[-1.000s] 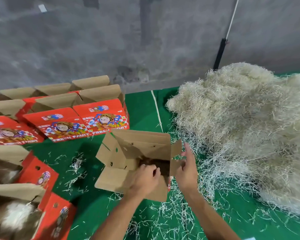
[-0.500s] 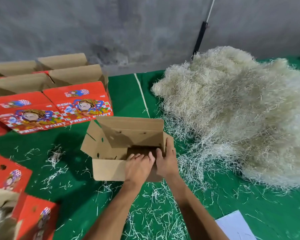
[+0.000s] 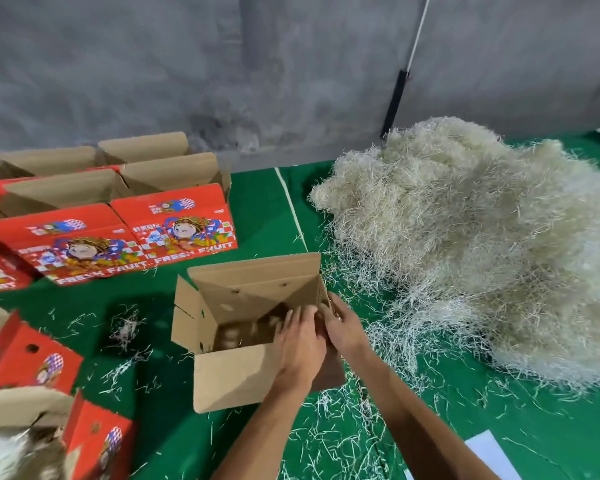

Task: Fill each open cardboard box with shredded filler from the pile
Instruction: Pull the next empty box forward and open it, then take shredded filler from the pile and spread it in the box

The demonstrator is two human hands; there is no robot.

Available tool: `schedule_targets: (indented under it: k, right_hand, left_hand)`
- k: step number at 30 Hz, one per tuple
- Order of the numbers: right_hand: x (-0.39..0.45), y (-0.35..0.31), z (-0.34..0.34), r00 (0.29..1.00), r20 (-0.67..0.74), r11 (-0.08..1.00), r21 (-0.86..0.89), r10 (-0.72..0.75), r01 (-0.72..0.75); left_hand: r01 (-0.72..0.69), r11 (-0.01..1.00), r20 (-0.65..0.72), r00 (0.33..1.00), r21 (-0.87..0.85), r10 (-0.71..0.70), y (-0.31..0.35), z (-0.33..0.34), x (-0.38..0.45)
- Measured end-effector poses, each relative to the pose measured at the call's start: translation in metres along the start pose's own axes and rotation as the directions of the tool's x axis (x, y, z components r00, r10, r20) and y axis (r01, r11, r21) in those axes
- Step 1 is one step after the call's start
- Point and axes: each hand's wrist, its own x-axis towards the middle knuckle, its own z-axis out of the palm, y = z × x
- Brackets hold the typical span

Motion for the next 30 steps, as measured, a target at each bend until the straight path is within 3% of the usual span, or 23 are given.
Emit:
schedule_targets:
  k: [4, 7, 11, 15, 18, 20, 25, 27, 30]
  right_hand:
    - [-0.004, -0.035, -0.05, 0.986, -0.013, 0.986, -0.012, -0.166, 0.166]
    - [-0.005, -0.061, -0.109, 0.947, -0.137, 0.957, -0.049, -0.289, 0.285]
    - [-0.005, -0.077, -0.214, 0.88, -0.288, 0.926, -0.14, -0.377, 0.35]
    - [0.009, -0.074, -0.319, 0.782, -0.432, 0.883, -0.352, -0.449, 0.312]
    - [0.026, -0.057, -0.379, 0.66, -0.541, 0.771, -0.629, -0.521, 0.094]
    - [0.038, -0.038, -0.409, 0.662, -0.536, 0.687, -0.725, -0.524, -0.043]
    - [0.074, 0.035, -0.439, 0.818, -0.482, 0.594, -0.772, -0.315, -0.226]
    - [0.09, 0.06, -0.437, 0.818, -0.479, 0.607, -0.766, -0.319, -0.212]
    - [0.103, 0.077, -0.431, 0.759, -0.49, 0.641, -0.757, -0.428, -0.127]
  left_hand:
    - [-0.131, 0.978, -0.03, 0.991, -0.162, 0.128, 0.038, -0.008, 0.021]
    - [-0.234, 0.93, -0.064, 0.972, -0.282, 0.225, 0.093, -0.011, 0.043]
    - [-0.31, 0.836, 0.023, 0.933, -0.454, 0.358, 0.19, -0.013, 0.065]
    - [-0.359, 0.78, 0.06, 0.891, -0.513, 0.45, 0.283, -0.005, 0.087]
    - [-0.376, 0.764, 0.09, 0.868, -0.524, 0.488, 0.337, 0.008, 0.099]
    - [-0.32, 0.769, 0.142, 0.873, -0.554, 0.466, 0.368, 0.02, 0.106]
    - [0.009, 0.812, 0.38, 0.887, -0.584, 0.263, 0.406, 0.069, 0.109]
    - [0.049, 0.828, 0.41, 0.884, -0.558, 0.224, 0.408, 0.09, 0.111]
    - [0.126, 0.816, 0.444, 0.879, -0.565, 0.172, 0.403, 0.107, 0.121]
